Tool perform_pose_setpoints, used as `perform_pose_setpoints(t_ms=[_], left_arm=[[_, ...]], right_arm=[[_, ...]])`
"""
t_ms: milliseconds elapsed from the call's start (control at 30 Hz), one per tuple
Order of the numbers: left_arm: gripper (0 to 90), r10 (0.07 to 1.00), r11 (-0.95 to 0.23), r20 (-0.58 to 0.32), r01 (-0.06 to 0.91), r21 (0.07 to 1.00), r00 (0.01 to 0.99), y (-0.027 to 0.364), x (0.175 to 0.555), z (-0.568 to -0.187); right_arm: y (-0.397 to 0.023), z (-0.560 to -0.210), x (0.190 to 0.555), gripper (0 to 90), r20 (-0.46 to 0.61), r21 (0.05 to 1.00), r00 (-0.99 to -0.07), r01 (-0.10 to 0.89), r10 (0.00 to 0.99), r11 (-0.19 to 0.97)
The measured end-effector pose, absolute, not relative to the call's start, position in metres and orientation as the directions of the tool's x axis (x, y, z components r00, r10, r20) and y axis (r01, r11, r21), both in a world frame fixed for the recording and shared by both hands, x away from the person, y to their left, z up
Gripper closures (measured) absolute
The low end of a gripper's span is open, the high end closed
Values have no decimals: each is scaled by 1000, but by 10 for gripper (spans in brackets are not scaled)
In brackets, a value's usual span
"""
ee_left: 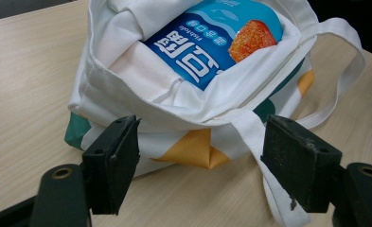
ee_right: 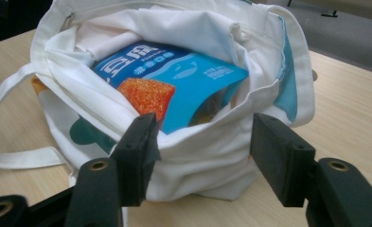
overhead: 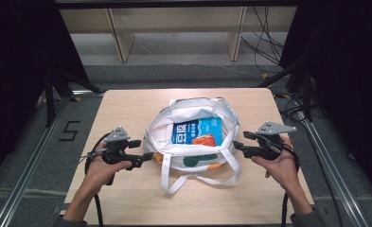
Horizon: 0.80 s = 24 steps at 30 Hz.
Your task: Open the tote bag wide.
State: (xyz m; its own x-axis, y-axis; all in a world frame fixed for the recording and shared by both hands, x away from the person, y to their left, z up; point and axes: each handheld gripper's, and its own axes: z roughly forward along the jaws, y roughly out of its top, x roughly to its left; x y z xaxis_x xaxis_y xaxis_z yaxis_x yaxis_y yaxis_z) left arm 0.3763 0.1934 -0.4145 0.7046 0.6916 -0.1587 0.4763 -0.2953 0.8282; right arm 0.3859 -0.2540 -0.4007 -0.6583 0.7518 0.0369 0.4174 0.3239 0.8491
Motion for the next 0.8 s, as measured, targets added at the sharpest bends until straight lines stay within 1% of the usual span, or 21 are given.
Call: perform_pose_setpoints(t_ms=[100, 200, 300, 433, 633, 667, 700, 733, 767, 800], left_arm=[[271, 685, -290, -166, 475, 831, 709, 193, 373, -417], [263, 689, -300, -147, 464, 833, 710, 195, 371, -418], [257, 690, -290, -160, 472, 832, 706, 196, 368, -419], [247, 695, -277, -166, 473, 836, 700, 195, 364, -423], [238, 690, -286, -164, 474, 833, 705, 197, 356, -429], [236, 700, -283, -162, 478, 832, 695, 197, 354, -429], [235, 696, -275, -167, 474, 837, 698, 197, 353, -430], [233, 697, -270, -168, 472, 840, 697, 198, 352, -432], [229, 697, -270, -167, 471, 840, 697, 198, 351, -433], [227, 702, -280, -159, 474, 835, 694, 198, 350, -433]], right_arm=[[-256, -401, 383, 406, 39, 849, -653, 421, 756, 320], [-258, -404, 382, 395, 31, 855, -652, 409, 757, 318], [-260, -404, 379, 386, 49, 847, -651, 429, 758, 314], [-261, -406, 376, 369, 25, 855, -650, 407, 760, 321], [-263, -410, 370, 357, 27, 851, -644, 417, 764, 321], [-262, -410, 369, 354, 39, 849, -640, 426, 767, 312], [-262, -412, 368, 350, 33, 856, -640, 414, 767, 309], [-263, -411, 369, 344, 16, 854, -652, 403, 758, 329], [-262, -412, 366, 339, 40, 853, -640, 422, 767, 308], [-263, -413, 366, 336, 26, 857, -638, 411, 769, 312]])
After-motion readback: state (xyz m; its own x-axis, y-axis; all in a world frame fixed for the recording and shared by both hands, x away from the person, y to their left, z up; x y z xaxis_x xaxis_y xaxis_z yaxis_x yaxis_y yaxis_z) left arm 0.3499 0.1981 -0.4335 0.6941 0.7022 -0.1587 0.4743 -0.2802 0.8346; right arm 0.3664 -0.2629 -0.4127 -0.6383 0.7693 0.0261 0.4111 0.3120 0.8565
